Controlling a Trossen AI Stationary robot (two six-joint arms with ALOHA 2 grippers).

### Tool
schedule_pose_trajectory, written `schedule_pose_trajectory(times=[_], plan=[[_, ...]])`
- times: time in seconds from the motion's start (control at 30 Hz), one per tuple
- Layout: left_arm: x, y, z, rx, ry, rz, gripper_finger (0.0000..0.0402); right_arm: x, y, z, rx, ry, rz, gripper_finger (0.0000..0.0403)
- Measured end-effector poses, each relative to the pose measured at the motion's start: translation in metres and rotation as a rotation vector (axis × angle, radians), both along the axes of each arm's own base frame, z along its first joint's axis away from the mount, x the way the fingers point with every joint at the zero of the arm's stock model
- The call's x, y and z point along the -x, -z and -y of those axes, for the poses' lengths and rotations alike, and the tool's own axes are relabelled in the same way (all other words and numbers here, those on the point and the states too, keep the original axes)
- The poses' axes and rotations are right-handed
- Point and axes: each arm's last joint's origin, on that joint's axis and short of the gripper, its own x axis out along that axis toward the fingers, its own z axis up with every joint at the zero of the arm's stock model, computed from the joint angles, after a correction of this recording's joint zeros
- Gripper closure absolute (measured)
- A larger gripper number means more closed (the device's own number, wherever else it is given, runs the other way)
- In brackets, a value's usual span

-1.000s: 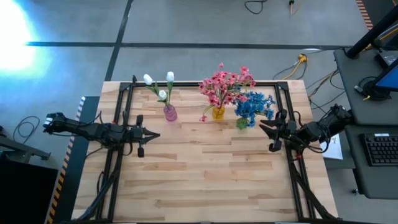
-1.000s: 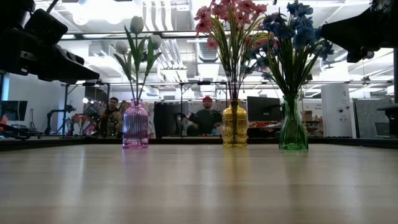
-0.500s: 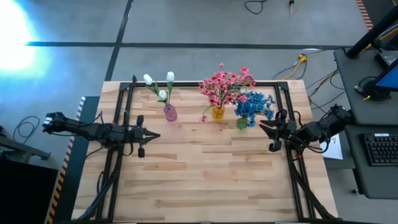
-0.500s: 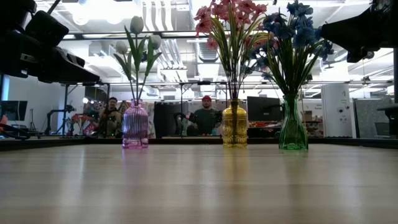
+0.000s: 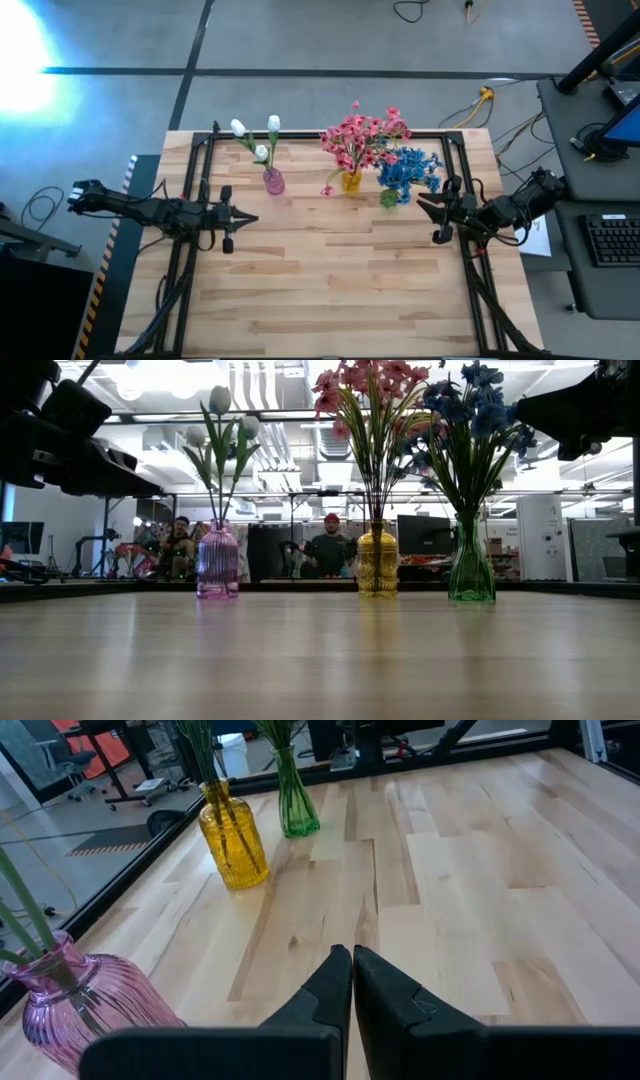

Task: Sort flowers into vase by color
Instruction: Return to Home Position

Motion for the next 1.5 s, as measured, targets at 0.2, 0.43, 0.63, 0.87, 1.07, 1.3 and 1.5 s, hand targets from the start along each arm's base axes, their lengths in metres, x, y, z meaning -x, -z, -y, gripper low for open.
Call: schedule_pose_trajectory(times=[0.2, 0.43, 0.63, 0.87, 1.07, 1.3, 1.5], plan=[[-0.0005, 0.0007, 0.0001, -0.002, 0.000, -0.008, 0.0402, 0.0000, 0.0000, 0.0000, 0.000, 0.000, 0.000, 0.0315], [-0.0010, 0.0016, 0.0003, -0.004, 0.000, -0.017, 0.0402, 0.0000, 0.0000, 0.0000, 0.000, 0.000, 0.000, 0.0326], [-0.0014, 0.0022, 0.0004, -0.006, 0.001, -0.024, 0.0402, 0.0000, 0.0000, 0.0000, 0.000, 0.000, 0.000, 0.0330], [-0.0015, 0.0024, 0.0004, -0.006, 0.001, -0.026, 0.0402, 0.0000, 0.0000, 0.0000, 0.000, 0.000, 0.000, 0.0322], [-0.0015, 0.0024, 0.0004, -0.006, 0.001, -0.025, 0.0402, 0.0000, -0.0001, 0.0000, 0.000, 0.000, 0.000, 0.0317], [-0.0015, 0.0024, 0.0004, -0.006, 0.001, -0.026, 0.0402, 0.0000, 0.0000, 0.0000, 0.000, 0.000, 0.000, 0.0323], [-0.0015, 0.0024, 0.0004, -0.006, 0.001, -0.026, 0.0402, 0.0000, -0.0001, 0.0000, 0.000, 0.000, 0.000, 0.0330]])
